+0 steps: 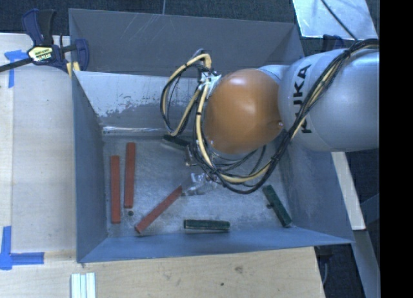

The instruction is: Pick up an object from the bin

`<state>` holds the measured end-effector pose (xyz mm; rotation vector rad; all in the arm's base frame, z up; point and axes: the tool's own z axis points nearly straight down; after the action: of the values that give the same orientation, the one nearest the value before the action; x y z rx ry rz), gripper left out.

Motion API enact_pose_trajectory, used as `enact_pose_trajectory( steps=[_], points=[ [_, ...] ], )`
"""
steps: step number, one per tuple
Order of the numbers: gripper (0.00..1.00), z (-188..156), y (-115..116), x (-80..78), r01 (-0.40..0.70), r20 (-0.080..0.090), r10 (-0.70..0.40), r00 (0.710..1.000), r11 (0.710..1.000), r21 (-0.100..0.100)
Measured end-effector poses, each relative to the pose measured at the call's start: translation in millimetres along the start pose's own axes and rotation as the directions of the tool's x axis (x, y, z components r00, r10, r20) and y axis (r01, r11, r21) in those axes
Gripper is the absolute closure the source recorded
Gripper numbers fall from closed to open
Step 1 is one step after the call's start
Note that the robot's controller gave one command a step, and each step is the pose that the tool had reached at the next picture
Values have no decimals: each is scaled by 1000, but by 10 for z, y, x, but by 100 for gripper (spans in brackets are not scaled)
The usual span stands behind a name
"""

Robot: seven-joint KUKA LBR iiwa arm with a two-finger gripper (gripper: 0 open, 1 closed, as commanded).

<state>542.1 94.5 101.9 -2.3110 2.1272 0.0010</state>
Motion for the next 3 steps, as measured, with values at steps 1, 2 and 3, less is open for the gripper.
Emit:
enact_pose_trajectory(
  steps=[1,2,3],
  points=[
    [0,0,1,-2,-1,0,1,1000,1000,-1],
    [0,125,259,-621,163,2,-163,987,987,-3],
    [0,317,-9,-748,383,2,-383,924,924,0]
  ],
)
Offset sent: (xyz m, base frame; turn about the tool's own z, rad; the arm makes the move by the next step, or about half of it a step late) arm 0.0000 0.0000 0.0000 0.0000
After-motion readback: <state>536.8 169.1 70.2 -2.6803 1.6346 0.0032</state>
